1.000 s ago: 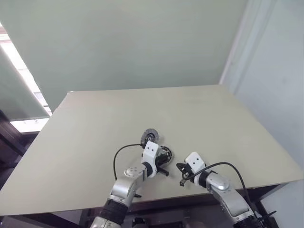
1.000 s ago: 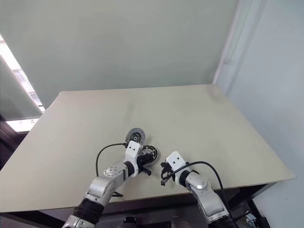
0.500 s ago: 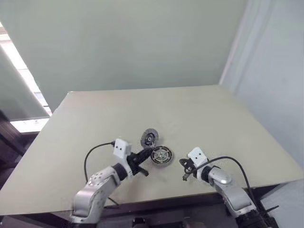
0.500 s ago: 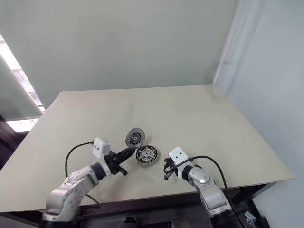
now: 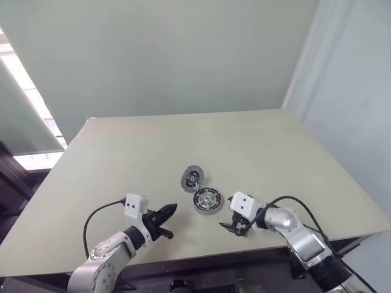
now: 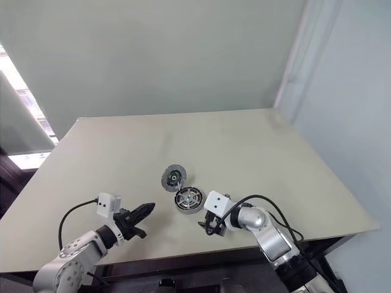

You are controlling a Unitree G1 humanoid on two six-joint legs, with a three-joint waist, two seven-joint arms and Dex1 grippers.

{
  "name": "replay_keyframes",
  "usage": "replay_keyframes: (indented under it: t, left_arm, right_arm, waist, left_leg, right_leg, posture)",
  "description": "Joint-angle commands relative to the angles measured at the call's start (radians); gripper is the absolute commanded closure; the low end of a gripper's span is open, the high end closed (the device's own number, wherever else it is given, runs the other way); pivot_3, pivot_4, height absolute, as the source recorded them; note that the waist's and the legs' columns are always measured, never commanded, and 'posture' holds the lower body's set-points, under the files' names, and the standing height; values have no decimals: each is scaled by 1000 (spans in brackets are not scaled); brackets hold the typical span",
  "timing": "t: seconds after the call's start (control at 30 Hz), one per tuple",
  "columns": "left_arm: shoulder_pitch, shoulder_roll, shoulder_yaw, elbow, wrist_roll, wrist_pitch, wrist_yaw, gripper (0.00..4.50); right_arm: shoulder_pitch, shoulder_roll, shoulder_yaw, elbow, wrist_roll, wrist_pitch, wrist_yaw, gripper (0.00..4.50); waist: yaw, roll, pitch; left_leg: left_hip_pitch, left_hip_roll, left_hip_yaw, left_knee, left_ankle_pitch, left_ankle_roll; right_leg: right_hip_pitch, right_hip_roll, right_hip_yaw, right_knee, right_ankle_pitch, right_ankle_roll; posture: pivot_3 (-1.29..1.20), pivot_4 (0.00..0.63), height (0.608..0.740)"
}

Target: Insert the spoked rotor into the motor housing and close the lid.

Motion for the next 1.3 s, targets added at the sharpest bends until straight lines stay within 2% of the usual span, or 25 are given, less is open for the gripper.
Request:
replay_keyframes:
  t: [0.03,0.4,0.5,0.67,0.9,1.3]
  left_arm:
    - [-7,7,0,-4,12,-24,-3,4500]
    - [-29,5,-43,51,52,-47,-22,4500]
    - [-34,5,-51,55,59,-53,-20,4500]
    - [-39,-4,-61,70,76,-69,-20,4500]
    - [-31,-12,-88,79,102,-102,-20,4500]
    - [-46,-20,-103,93,118,-113,-24,4500]
  right_arm:
    - [-60,-26,60,-44,-51,-43,69,28]
    - [-189,-22,84,86,-35,-122,223,28]
    - [-235,-50,126,71,-109,-31,262,28]
    - [-281,-42,153,46,-143,54,305,28]
    - [-329,28,162,127,-189,21,236,28]
    - [-360,70,199,278,-205,-114,251,28]
  waist:
    - [0,0,0]
    - [0,0,0]
    - [0,0,0]
    - [1,0,0]
    - [0,0,0]
    - [0,0,0]
  left_leg:
    - [0,0,0,0,0,0]
    - [1,0,0,1,0,0]
    - [1,0,-1,0,0,0]
    - [0,0,0,0,0,0]
    - [1,0,0,0,0,0]
    - [0,0,-1,0,0,0]
  right_leg:
    - [0,0,0,0,0,0]
    - [1,0,0,0,0,0]
    - [0,0,-1,0,0,0]
    - [0,0,-1,0,0,0]
    - [0,0,-1,1,0,0]
    - [0,0,-1,1,0,0]
  posture:
    - [0,0,740]
    - [0,0,740]
    - [0,0,740]
    - [0,0,740]
    - [0,0,740]
    - [0,0,740]
